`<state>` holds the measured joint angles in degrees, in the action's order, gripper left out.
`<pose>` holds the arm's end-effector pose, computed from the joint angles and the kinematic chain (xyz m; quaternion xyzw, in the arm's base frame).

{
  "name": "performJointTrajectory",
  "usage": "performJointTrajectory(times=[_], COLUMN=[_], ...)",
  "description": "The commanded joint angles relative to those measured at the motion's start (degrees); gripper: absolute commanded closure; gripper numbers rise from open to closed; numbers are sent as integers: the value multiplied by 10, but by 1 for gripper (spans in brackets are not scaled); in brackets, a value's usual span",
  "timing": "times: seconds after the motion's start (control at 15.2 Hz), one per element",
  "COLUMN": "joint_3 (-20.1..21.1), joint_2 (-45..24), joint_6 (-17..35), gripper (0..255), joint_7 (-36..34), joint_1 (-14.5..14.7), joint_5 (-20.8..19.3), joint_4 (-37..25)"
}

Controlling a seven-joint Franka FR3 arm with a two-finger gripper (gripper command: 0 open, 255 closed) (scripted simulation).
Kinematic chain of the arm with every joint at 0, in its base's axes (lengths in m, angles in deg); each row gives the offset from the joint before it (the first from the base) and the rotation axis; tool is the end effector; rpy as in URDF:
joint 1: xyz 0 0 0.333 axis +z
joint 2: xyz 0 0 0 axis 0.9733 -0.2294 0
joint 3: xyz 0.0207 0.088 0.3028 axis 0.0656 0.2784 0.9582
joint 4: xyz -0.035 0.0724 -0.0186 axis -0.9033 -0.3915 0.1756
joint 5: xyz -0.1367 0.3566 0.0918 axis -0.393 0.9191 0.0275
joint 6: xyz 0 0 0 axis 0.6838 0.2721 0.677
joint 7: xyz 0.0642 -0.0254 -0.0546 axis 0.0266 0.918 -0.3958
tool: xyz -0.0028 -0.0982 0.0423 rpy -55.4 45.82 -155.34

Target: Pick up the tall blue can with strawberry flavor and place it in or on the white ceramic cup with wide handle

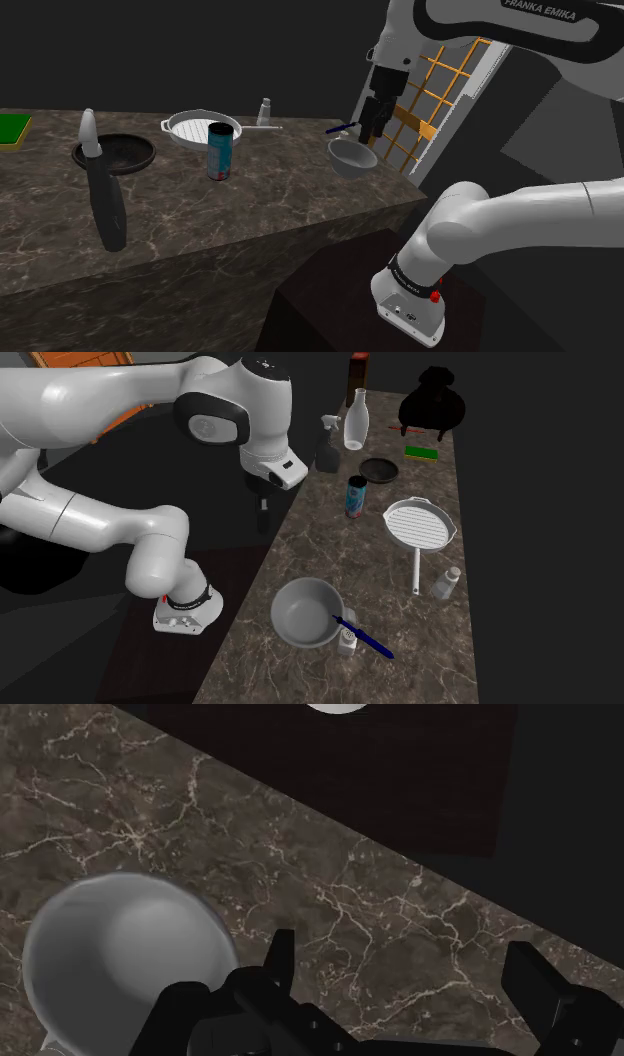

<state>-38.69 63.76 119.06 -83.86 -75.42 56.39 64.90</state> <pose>0.2833 0.0087 0.5530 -0.9962 -0.0277 0.0737 0.0380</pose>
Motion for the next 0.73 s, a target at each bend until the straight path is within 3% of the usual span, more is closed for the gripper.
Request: performJointTrajectory(times=[0.0, 0.66], joint_3=[0, 85], joint_2=[0, -175], joint_6=[0, 135], gripper=[0, 0], joint_7=[0, -96], joint_1=[0, 18], joint_5=[0, 39], joint_4=[0, -77])
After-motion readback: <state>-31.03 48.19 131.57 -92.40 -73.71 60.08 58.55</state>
